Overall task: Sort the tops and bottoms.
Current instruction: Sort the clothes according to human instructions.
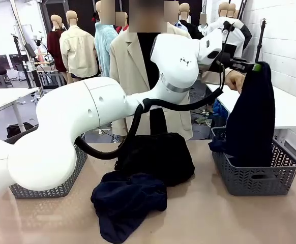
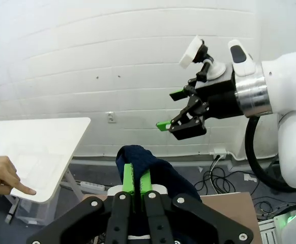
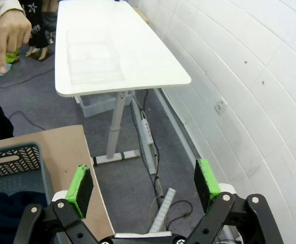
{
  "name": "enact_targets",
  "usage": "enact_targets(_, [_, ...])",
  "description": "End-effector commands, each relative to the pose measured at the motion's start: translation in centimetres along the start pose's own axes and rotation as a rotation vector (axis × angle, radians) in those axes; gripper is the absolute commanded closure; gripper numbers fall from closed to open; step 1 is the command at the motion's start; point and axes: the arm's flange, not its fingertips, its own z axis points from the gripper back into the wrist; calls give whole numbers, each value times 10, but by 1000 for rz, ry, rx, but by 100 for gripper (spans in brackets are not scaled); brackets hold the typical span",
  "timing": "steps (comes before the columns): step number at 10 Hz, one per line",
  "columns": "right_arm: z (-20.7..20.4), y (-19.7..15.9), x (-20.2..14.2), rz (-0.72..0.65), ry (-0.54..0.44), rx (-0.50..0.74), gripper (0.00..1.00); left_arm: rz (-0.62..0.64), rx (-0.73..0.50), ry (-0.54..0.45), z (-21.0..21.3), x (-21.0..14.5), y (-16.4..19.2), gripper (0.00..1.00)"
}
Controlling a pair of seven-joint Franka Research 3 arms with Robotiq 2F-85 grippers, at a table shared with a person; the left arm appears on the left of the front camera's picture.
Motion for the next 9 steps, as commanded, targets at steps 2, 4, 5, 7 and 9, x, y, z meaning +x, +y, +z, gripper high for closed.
enact_targets(2, [-1, 0, 0, 1, -4, -1, 0, 197, 46, 46, 11, -63, 40, 100])
enact_targets(4, [-1, 0, 0, 1, -4, -1, 0, 350, 14, 73, -1, -117, 45, 100])
enact_targets(5, [-1, 0, 0, 1, -4, -1, 0, 391, -18, 69, -12, -139, 44, 100])
enact_targets(7, [-1, 0, 0, 1, -4, -1, 0, 454, -54, 177, -28, -174, 33, 100])
enact_targets(9, [-1, 0, 0, 1, -4, -1, 0, 482, -64, 261, -29, -186, 25, 100])
